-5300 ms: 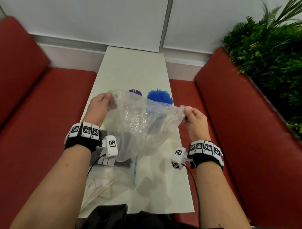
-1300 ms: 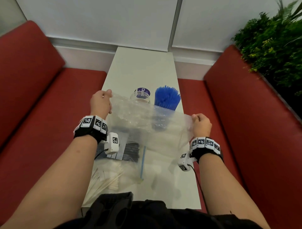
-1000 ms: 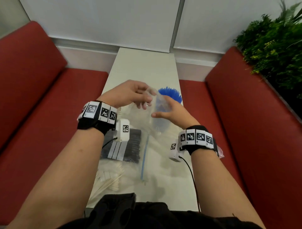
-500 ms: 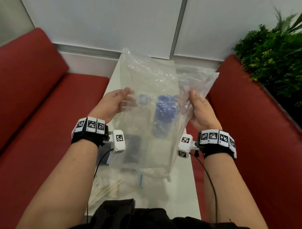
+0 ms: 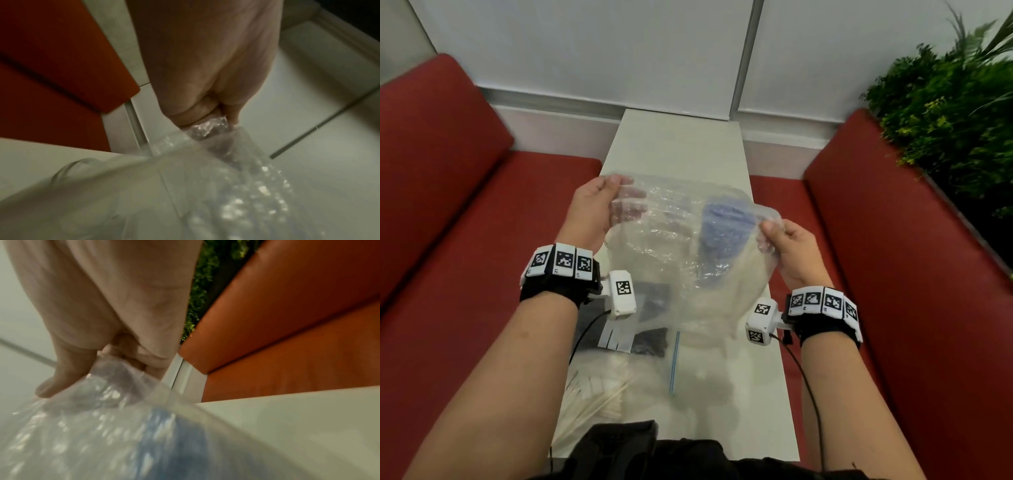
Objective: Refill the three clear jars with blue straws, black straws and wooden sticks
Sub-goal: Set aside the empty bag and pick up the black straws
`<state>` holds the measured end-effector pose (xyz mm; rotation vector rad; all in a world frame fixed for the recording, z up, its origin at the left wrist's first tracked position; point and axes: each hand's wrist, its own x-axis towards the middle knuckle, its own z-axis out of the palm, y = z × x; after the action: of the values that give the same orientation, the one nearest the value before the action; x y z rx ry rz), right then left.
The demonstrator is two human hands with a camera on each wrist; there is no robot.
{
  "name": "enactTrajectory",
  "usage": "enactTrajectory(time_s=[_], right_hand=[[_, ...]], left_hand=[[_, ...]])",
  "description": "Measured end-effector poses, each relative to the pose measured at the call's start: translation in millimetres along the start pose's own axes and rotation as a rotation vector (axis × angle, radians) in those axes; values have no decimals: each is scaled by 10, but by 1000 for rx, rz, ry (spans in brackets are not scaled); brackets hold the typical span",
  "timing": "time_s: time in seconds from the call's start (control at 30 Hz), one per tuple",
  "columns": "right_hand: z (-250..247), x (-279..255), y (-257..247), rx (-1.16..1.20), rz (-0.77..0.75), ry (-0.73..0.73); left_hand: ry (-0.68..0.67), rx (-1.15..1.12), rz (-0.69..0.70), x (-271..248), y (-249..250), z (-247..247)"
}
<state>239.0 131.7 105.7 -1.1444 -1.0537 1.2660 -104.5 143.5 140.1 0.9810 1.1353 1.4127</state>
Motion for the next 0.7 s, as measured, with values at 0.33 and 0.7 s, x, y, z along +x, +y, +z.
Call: enactTrajectory(time_s=[0.33,0.7], right_hand=[[95,67,-92,162,-171,143],[37,175,-111,94,-73,-22]], left_hand=[[-122,-28,-159,33,-154,-85],[-160,-178,-148,50,-13,-25]])
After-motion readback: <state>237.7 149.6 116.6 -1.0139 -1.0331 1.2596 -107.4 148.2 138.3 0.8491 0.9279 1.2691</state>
